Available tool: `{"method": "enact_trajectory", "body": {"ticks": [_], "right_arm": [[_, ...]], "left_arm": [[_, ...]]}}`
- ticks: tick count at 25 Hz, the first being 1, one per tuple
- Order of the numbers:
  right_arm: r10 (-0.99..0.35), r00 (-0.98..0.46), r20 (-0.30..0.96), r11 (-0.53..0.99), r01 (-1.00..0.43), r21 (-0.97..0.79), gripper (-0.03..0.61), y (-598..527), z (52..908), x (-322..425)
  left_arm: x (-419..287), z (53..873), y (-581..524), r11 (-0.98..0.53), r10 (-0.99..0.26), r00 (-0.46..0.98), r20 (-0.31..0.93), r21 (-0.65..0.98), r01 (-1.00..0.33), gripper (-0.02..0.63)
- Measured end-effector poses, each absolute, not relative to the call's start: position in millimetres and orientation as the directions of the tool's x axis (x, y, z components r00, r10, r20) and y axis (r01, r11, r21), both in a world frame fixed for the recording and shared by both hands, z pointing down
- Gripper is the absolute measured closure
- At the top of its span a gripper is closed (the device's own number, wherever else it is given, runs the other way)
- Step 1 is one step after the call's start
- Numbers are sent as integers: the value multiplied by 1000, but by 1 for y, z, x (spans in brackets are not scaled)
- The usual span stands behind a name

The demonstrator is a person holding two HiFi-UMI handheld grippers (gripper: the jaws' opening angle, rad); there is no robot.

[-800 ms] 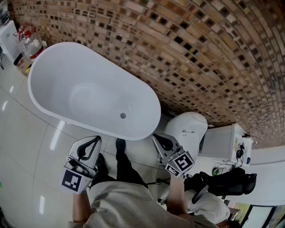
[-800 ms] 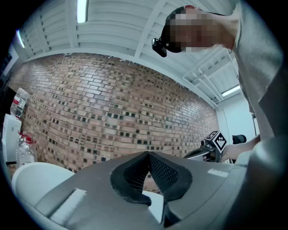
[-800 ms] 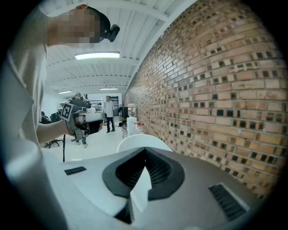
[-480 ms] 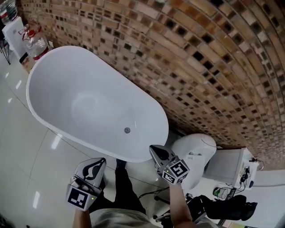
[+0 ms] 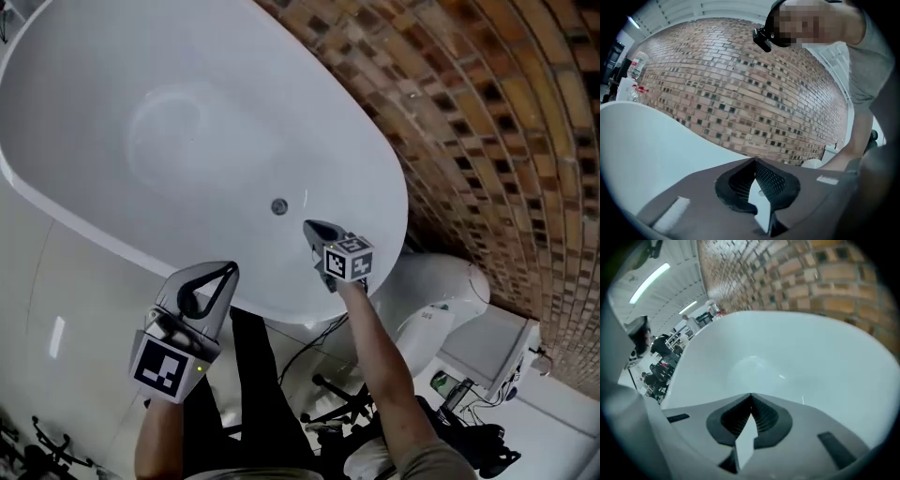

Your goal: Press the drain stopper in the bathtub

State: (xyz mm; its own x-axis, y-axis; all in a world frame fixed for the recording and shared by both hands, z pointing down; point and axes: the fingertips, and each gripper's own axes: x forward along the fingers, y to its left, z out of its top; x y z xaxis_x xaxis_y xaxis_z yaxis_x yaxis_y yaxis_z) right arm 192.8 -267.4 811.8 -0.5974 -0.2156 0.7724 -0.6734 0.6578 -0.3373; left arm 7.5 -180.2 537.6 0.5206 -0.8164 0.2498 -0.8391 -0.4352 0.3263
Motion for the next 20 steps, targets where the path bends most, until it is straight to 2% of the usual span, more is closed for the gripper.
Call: {"method": "enact_trajectory", "body": {"ticks": [4,7,12,15,20], "right_arm": [[-58,-510,858,523,-748,-409,565,-278,977,215],[18,-446,895,435,-802,-409,565,-279,1066,225],[-52,-330,942,486,-833,-265,565,-305,1144,224],[-89,-281,956,438,-873,-216,565,-309,1174,235],[-157,-295,943,417,-885,-208,555,-305,1186,240]], "left_arm": [[-4,595,-186,-340,-853,452,262,377,-861,604],[-14,630,-176,-294,-867,387,315,305,-906,604],[-31,656,-169,-253,-890,332,313,267,-930,605],[-40,669,-169,-226,-901,307,308,272,-935,604],[-50,679,-167,-198,-915,276,295,269,-943,604]]}}
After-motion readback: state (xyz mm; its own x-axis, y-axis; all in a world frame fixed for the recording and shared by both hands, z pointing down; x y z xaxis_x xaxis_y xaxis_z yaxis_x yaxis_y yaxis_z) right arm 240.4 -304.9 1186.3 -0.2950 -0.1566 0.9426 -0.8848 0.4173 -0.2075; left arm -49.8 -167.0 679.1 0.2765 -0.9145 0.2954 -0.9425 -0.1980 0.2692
